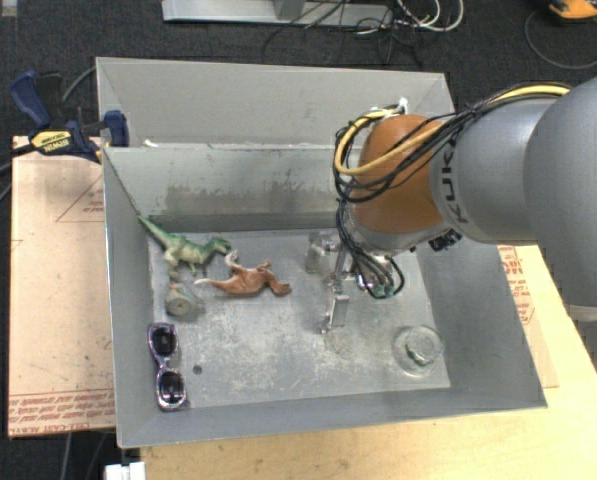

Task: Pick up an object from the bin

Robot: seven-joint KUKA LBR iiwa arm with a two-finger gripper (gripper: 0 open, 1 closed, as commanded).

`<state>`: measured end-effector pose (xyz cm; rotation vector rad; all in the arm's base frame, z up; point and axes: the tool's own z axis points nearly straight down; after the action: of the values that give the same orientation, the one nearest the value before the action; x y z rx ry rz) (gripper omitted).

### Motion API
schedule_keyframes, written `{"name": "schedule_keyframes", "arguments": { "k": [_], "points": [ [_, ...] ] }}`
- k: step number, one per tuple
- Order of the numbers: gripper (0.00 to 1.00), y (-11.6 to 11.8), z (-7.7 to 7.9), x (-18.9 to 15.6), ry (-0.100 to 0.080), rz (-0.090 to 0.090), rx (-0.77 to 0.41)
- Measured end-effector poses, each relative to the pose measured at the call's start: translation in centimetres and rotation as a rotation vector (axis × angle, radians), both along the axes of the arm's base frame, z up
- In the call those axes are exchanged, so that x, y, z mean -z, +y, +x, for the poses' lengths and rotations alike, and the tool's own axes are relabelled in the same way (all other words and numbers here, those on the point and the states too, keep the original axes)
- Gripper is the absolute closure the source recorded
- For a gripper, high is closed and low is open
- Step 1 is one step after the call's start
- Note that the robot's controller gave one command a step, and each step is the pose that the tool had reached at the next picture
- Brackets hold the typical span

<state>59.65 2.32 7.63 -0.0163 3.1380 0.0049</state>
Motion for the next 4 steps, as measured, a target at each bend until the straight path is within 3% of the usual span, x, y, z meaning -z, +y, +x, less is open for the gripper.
{"name": "schedule_keyframes", "arguments": {
  "k": [1,2,3,4],
  "points": [
    [0.00,7.8,3.1,0.0,-0.003,0.003,-0.172],
    [1.00,10.8,3.5,0.1,-0.005,0.004,-0.118],
    [1.00,9.7,3.4,0.2,-0.005,0.005,-0.082],
    [1.00,12.4,6.0,-9.7,-0.009,0.005,-0.153]
  ]
}}
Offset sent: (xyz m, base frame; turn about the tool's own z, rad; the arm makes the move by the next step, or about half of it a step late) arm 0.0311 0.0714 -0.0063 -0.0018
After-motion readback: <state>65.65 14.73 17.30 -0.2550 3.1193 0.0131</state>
